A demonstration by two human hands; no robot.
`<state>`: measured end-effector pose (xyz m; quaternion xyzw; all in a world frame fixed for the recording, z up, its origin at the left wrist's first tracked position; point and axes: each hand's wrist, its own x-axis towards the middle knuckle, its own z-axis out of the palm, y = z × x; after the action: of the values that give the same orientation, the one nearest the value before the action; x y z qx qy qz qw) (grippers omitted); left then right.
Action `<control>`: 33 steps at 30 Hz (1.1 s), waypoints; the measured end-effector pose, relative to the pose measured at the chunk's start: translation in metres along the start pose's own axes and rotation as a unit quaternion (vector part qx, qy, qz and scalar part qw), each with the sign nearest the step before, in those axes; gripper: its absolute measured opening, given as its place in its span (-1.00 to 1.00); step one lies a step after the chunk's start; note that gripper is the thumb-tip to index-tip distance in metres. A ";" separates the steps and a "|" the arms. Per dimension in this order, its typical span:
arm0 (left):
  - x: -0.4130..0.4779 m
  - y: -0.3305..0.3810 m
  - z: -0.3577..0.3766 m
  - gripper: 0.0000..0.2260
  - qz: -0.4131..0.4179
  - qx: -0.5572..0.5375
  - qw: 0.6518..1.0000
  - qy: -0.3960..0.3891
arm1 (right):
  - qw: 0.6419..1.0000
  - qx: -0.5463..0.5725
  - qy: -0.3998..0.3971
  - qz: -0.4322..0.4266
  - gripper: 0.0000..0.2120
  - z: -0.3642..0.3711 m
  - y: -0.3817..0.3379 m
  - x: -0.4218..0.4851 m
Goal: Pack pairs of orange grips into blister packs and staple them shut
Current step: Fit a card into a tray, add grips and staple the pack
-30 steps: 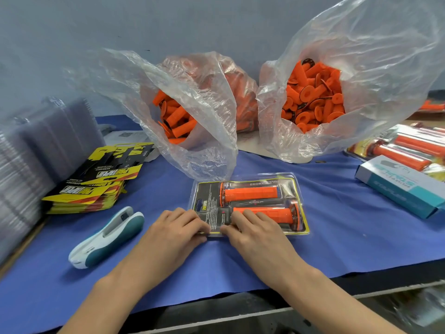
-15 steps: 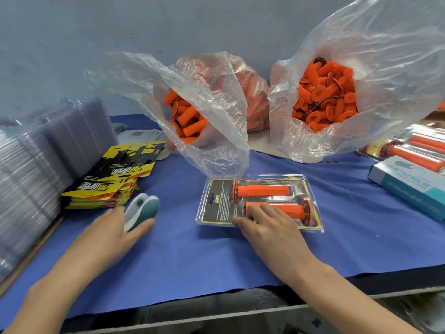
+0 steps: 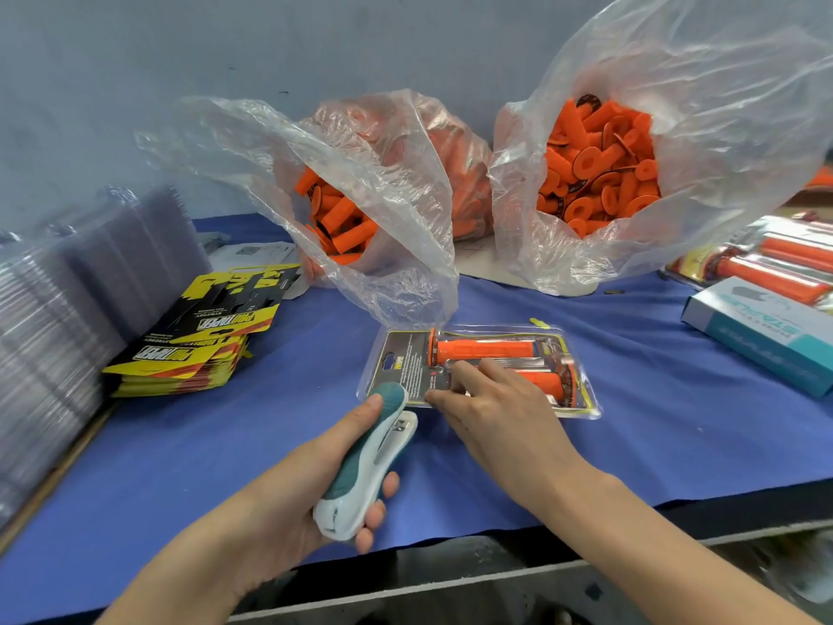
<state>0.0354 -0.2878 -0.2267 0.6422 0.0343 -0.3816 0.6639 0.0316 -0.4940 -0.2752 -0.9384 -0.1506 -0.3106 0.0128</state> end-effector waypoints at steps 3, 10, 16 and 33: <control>0.006 0.001 0.004 -0.40 0.018 0.010 0.999 0.027 | 1.000 -0.013 -0.004 -0.008 -0.84 -0.001 -0.001 0.000; 0.023 -0.005 0.003 -0.46 0.027 -0.020 0.999 0.032 | 0.999 -0.032 -0.006 -0.018 -0.82 -0.001 -0.002 -0.001; 0.037 -0.006 0.010 -0.48 0.049 -0.049 0.997 0.038 | 0.999 -0.040 -0.009 -0.025 -0.85 0.000 -0.003 -0.001; 0.044 -0.002 0.017 -0.58 0.041 -0.019 0.998 0.039 | 0.999 -0.044 -0.001 -0.031 -0.87 0.004 -0.008 -0.005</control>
<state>0.0577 -0.3226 -0.2495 0.6451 0.0411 -0.3276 0.6891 0.0279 -0.4873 -0.2813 -0.9334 -0.1654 -0.3160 -0.0385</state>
